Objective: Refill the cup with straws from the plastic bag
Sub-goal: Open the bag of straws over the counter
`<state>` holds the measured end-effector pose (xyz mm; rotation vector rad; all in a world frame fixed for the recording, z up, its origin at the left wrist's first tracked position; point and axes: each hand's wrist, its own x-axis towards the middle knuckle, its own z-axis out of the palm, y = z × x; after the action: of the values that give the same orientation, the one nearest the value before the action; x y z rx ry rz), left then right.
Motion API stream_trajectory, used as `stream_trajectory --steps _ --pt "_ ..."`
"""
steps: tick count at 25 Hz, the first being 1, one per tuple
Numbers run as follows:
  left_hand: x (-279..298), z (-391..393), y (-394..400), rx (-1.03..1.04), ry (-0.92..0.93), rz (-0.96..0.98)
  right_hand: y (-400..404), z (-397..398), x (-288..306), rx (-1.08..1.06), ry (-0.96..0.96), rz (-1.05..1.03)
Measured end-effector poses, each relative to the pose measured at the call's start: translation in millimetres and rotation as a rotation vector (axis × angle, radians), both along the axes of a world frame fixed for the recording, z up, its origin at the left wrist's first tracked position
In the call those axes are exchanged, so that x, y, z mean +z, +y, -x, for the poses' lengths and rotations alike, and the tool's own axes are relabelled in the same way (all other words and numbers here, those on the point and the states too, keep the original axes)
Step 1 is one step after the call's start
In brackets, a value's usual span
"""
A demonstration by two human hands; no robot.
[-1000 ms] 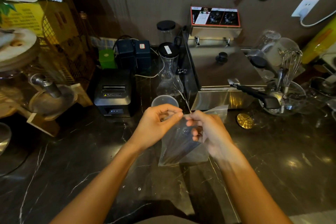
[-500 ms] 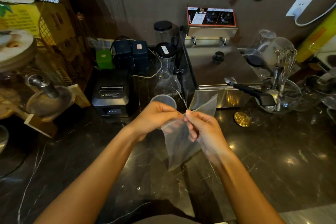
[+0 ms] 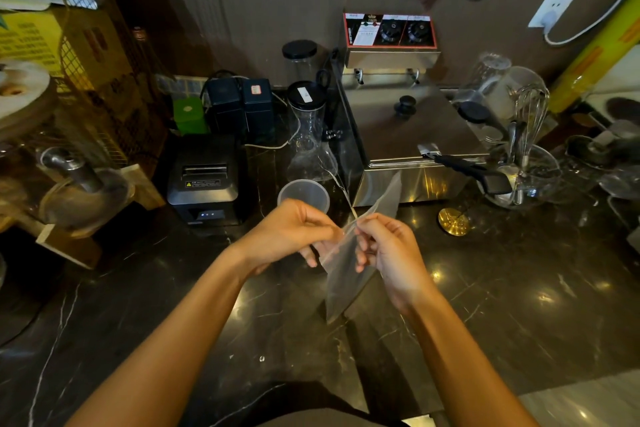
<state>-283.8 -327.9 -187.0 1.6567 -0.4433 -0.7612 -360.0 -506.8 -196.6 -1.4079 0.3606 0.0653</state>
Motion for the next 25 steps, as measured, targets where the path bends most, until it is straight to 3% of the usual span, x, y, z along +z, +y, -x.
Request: stream_trajectory --steps 3,6,8,12,20,25 --pt "6 9 -7 -0.010 -0.010 0.040 -3 3 4 0.034 -0.010 -0.013" --pt "4 17 -23 0.158 -0.066 0.047 -15 5 7 0.174 -0.012 0.068" --pt "0 22 -31 0.254 -0.009 0.055 -20 7 7 0.212 0.001 0.108" --pt "-3 30 -37 0.300 0.046 0.055 -21 12 10 0.152 -0.017 0.156" --pt "-1 31 -30 0.422 -0.016 0.041 -26 15 11 0.032 0.011 0.248" --pt "2 25 -18 0.267 -0.036 0.008 -29 12 14 0.087 0.124 0.355"
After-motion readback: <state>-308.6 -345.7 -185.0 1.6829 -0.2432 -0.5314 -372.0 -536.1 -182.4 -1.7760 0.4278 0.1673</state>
